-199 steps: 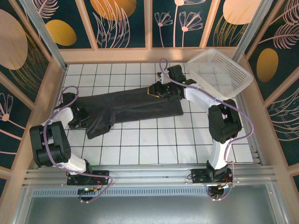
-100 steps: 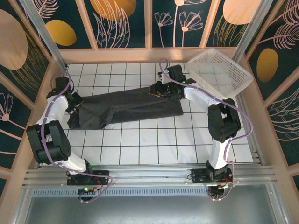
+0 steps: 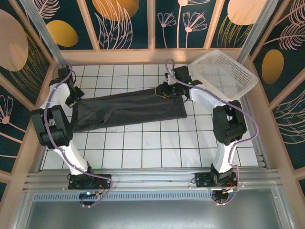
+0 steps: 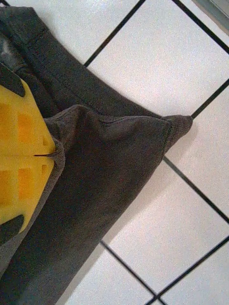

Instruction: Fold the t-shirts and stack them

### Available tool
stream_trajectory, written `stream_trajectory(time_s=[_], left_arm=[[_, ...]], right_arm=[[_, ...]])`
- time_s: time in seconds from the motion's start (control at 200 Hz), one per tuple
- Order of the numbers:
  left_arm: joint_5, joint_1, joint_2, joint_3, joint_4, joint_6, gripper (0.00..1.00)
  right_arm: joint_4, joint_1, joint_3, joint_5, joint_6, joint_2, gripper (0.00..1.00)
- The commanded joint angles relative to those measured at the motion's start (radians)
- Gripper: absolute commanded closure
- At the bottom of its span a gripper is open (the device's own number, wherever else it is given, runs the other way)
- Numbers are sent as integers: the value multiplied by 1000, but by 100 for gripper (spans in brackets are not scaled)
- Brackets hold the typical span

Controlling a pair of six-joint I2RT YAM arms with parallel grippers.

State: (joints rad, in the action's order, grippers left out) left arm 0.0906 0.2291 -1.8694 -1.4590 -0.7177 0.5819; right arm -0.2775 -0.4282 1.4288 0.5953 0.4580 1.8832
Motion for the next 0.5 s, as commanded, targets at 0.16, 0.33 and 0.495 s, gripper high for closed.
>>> stream_trajectory(time_s=[0.16, 0.33, 0.495], left_arm=[[148, -1, -140, -50, 59, -50, 98], [128, -3, -249, -135, 21, -35, 72], [249, -18, -54, -4, 67, 72, 43]], right_arm=[[1, 18, -37, -75, 13, -28, 78], [-10, 44, -25, -210, 39, -4, 85], [-113, 66, 139, -332, 17, 120, 89]])
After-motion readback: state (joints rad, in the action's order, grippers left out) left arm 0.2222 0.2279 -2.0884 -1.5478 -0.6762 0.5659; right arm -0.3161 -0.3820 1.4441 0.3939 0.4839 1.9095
